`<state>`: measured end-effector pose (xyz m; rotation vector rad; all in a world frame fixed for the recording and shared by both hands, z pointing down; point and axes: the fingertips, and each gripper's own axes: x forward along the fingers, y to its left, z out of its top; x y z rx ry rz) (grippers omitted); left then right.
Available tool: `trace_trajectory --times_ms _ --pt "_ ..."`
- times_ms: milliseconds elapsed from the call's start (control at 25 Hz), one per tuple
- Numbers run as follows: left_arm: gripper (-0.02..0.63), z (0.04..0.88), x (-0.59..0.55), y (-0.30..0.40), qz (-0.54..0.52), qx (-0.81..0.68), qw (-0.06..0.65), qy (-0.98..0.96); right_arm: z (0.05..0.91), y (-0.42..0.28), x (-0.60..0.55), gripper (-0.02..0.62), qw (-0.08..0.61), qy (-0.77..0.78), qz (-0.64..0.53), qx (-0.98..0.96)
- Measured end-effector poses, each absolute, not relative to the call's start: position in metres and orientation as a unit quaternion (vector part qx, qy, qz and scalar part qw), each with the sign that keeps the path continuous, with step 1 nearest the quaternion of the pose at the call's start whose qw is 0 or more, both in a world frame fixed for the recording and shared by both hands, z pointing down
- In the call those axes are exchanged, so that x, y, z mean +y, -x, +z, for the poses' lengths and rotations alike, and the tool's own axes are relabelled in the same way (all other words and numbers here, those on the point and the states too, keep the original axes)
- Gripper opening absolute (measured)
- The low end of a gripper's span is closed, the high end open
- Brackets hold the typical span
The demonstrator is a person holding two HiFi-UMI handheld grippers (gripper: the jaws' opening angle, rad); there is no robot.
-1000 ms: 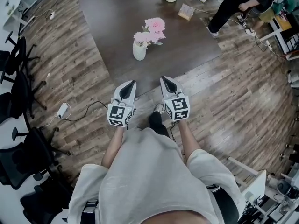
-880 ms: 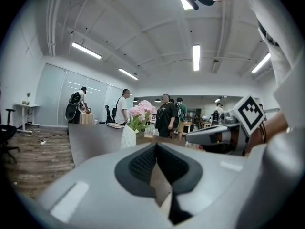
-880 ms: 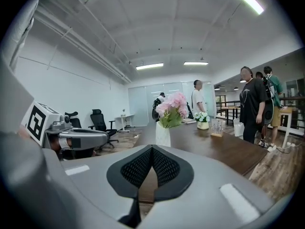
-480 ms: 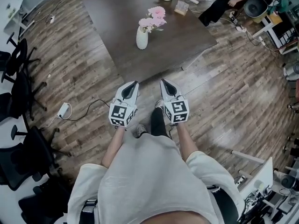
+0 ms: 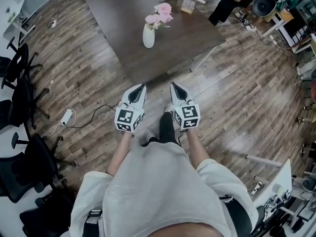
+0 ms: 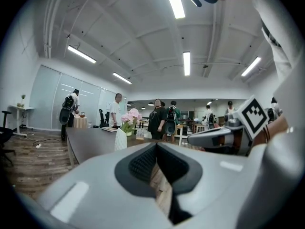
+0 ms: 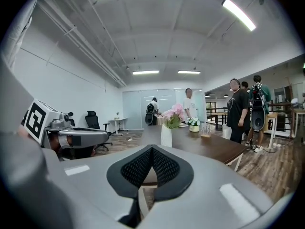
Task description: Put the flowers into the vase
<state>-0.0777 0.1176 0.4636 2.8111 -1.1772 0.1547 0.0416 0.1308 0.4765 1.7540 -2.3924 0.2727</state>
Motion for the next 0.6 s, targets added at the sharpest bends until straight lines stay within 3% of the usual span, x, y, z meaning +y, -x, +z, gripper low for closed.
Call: trace_trajectory --times_ms 600 --pt "0.009 0.4605 0.1277 0.0859 0.047 -0.391 0.044 -0.918 0.4691 -0.0382 0.1376 -0.003 0.081 -0.590 0.081 -0.799"
